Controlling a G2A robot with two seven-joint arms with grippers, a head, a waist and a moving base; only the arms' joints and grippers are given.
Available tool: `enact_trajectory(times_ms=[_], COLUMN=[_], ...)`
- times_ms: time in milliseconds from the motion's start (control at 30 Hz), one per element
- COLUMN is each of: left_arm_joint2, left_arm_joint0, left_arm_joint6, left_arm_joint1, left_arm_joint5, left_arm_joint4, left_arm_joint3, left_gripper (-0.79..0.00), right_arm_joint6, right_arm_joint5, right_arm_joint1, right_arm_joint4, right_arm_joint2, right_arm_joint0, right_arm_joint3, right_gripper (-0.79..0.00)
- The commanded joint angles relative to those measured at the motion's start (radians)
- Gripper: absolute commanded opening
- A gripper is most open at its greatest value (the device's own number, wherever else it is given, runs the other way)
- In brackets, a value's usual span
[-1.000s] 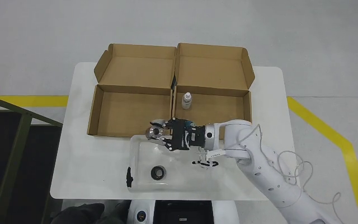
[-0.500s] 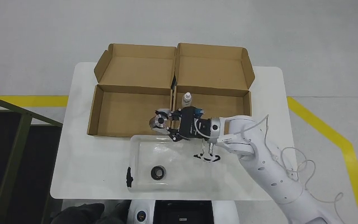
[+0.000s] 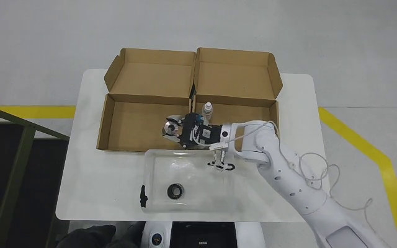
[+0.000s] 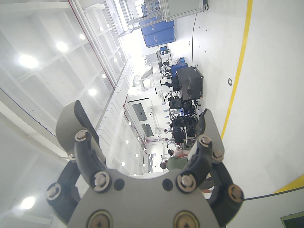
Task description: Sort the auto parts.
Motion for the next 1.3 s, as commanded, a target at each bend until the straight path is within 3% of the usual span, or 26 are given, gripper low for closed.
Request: enact_trajectory(times_ms=[0, 700, 1267], left_arm_joint2=[0.0, 0.0, 0.0], left_arm_joint0=[0.0, 0.0, 0.0], left_arm_joint6=[0.0, 0.0, 0.0], left_arm_joint1=[0.0, 0.0, 0.0], left_arm_joint5=[0.0, 0.0, 0.0], left_arm_joint4=[0.0, 0.0, 0.0], left_arm_joint3=[0.0, 0.0, 0.0], left_gripper=[0.0, 0.0, 0.0], right_arm_joint6=[0.016, 0.138, 0.16], right_arm_joint5=[0.016, 0.135, 0.125], right_arm_joint1=[-0.009, -0.136, -0.225], right_arm_joint4=[-0.01, -0.074, -0.09], right_arm_joint2=[-0.021, -0.224, -0.297], right_arm_joint0=[0.025, 0.272, 0.369], right_arm_joint3=[0.026, 0.357, 0.585], right_gripper=[-0.785, -0.785, -0.785])
